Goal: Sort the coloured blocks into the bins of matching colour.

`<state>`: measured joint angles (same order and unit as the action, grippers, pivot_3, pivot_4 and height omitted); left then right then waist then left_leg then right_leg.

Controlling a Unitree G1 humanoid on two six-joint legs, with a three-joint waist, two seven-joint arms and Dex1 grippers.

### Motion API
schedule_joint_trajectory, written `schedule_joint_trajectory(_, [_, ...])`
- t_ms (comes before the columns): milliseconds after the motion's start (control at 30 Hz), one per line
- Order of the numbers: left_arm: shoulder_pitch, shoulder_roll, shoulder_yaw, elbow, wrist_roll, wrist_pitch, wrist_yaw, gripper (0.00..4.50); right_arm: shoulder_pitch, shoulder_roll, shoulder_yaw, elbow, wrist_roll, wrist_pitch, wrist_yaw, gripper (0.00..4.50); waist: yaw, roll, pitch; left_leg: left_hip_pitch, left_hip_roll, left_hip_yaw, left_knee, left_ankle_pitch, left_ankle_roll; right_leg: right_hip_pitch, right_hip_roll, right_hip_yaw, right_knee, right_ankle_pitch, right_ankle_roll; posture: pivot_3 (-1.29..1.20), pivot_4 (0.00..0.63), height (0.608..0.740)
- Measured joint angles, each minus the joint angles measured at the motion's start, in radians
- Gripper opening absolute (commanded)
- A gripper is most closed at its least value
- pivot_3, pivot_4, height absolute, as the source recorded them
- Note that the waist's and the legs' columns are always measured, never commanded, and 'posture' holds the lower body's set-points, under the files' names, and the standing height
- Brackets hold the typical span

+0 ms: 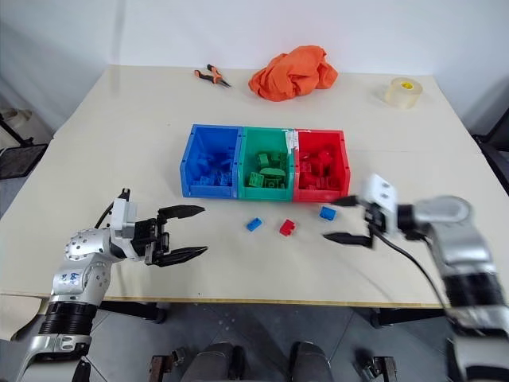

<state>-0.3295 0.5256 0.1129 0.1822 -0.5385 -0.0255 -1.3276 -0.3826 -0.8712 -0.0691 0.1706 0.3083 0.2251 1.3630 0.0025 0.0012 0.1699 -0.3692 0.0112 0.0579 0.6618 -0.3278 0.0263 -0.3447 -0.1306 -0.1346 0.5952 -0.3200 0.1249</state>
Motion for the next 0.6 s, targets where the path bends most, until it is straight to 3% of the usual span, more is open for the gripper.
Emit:
schedule_joint_trajectory(167, [-0.003, 0.003, 0.005, 0.022, 0.000, -0.005, -0.011, 4.50, 0.197, -0.099, -0.137, -0.042, 0.025, 0.040, -0.020, 4.47, -0.007, 0.000, 0.000, 0.002, 0.003, 0.004, 0.000, 0.000, 0.000, 0.002, 0.001, 0.001, -0.003, 0.000, 0.000, 0.00, 0.150, 0.740])
schedule_joint_trajectory(300, [-0.003, 0.003, 0.005, 0.024, 0.000, -0.005, -0.018, 4.50, 0.202, -0.102, -0.164, -0.060, 0.030, 0.060, -0.064, 4.47, -0.004, 0.000, 0.000, 0.002, 0.003, 0.005, 0.000, 0.000, 0.000, 0.001, 0.001, 0.002, -0.003, 0.000, 0.000, 0.00, 0.150, 0.740])
schedule_joint_trajectory(600, [-0.011, 0.004, 0.004, 0.022, 0.000, 0.002, -0.012, 4.50, 0.010, 0.097, -0.027, 0.028, -0.006, 0.104, -0.244, 4.47, -0.001, 0.000, 0.000, 0.001, 0.001, 0.002, 0.001, 0.000, 0.000, 0.001, 0.000, 0.001, -0.003, 0.000, 0.000, 0.00, 0.150, 0.740])
